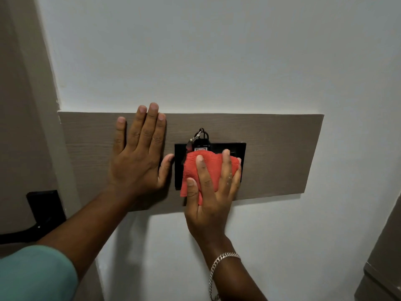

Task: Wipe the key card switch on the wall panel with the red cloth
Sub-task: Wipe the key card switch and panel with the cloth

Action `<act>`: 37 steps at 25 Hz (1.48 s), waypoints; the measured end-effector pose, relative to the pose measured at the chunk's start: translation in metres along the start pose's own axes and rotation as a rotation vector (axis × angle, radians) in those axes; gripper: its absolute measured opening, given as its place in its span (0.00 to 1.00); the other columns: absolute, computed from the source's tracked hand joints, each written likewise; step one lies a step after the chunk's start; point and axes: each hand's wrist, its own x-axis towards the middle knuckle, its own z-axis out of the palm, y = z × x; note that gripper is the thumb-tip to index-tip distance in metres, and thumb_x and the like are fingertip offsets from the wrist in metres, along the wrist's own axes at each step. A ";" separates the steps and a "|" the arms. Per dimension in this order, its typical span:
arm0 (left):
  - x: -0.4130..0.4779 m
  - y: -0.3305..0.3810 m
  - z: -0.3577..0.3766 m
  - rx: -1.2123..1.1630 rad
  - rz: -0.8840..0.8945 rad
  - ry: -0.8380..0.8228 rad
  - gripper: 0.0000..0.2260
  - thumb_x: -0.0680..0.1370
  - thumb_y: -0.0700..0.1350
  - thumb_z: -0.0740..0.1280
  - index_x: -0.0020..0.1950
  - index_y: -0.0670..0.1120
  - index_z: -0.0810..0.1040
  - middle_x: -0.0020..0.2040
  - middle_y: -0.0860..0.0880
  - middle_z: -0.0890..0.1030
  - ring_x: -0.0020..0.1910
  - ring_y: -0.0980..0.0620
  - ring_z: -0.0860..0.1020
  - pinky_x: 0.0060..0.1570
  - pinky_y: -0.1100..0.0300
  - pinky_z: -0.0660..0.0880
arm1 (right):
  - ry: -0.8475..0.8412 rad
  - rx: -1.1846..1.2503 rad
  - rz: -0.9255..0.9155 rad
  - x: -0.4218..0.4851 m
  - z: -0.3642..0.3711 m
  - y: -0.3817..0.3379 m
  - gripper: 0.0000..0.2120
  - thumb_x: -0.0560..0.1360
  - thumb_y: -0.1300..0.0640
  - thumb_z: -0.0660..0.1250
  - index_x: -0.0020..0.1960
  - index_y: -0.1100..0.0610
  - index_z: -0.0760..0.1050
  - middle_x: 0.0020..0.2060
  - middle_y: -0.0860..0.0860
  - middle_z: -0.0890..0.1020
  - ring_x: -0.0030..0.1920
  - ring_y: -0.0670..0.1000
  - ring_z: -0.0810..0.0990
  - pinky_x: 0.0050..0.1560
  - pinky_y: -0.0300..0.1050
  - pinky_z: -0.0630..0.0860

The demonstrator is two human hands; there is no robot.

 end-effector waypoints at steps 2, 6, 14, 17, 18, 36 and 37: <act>-0.001 0.001 0.000 0.007 -0.019 0.003 0.34 0.79 0.57 0.52 0.79 0.39 0.50 0.79 0.39 0.50 0.79 0.41 0.48 0.76 0.41 0.45 | 0.002 -0.004 0.034 -0.004 -0.003 0.012 0.21 0.80 0.49 0.62 0.73 0.47 0.66 0.78 0.58 0.58 0.79 0.64 0.53 0.78 0.59 0.57; -0.002 0.001 0.000 0.001 -0.019 0.010 0.34 0.79 0.57 0.53 0.79 0.39 0.51 0.79 0.40 0.52 0.79 0.42 0.50 0.76 0.40 0.47 | 0.005 0.059 0.133 0.002 -0.003 0.003 0.20 0.81 0.49 0.60 0.72 0.50 0.69 0.78 0.59 0.61 0.79 0.64 0.55 0.80 0.47 0.50; -0.002 0.001 -0.001 -0.008 -0.026 -0.004 0.34 0.79 0.56 0.54 0.79 0.39 0.52 0.79 0.40 0.52 0.79 0.43 0.48 0.76 0.40 0.47 | -0.070 -0.034 -0.048 -0.003 -0.015 0.023 0.21 0.80 0.54 0.64 0.72 0.46 0.67 0.76 0.58 0.62 0.77 0.66 0.58 0.73 0.68 0.64; -0.002 0.002 -0.001 -0.011 -0.023 0.001 0.34 0.79 0.56 0.54 0.79 0.39 0.52 0.79 0.40 0.53 0.79 0.42 0.50 0.76 0.40 0.48 | -0.117 -0.074 -0.174 -0.005 -0.009 0.018 0.27 0.78 0.59 0.65 0.74 0.44 0.63 0.76 0.57 0.61 0.76 0.69 0.58 0.73 0.67 0.64; -0.002 0.001 -0.001 -0.013 -0.024 0.001 0.34 0.79 0.56 0.54 0.79 0.39 0.53 0.79 0.40 0.53 0.79 0.43 0.50 0.76 0.40 0.48 | -0.140 -0.087 -0.226 -0.007 -0.011 0.024 0.27 0.79 0.59 0.63 0.74 0.44 0.63 0.76 0.56 0.61 0.76 0.69 0.58 0.74 0.66 0.63; -0.004 0.002 0.002 0.002 -0.040 0.022 0.34 0.78 0.56 0.55 0.79 0.40 0.52 0.80 0.40 0.53 0.79 0.43 0.49 0.76 0.39 0.50 | -0.224 -0.052 -0.260 0.035 -0.050 0.056 0.19 0.79 0.58 0.59 0.68 0.49 0.73 0.74 0.59 0.68 0.73 0.68 0.66 0.79 0.56 0.55; -0.004 0.003 0.002 0.002 -0.042 0.024 0.34 0.78 0.56 0.55 0.79 0.40 0.52 0.80 0.40 0.53 0.79 0.43 0.49 0.76 0.39 0.49 | -0.206 -0.051 -0.256 0.041 -0.051 0.056 0.20 0.77 0.61 0.62 0.68 0.50 0.74 0.73 0.60 0.68 0.73 0.67 0.67 0.78 0.58 0.55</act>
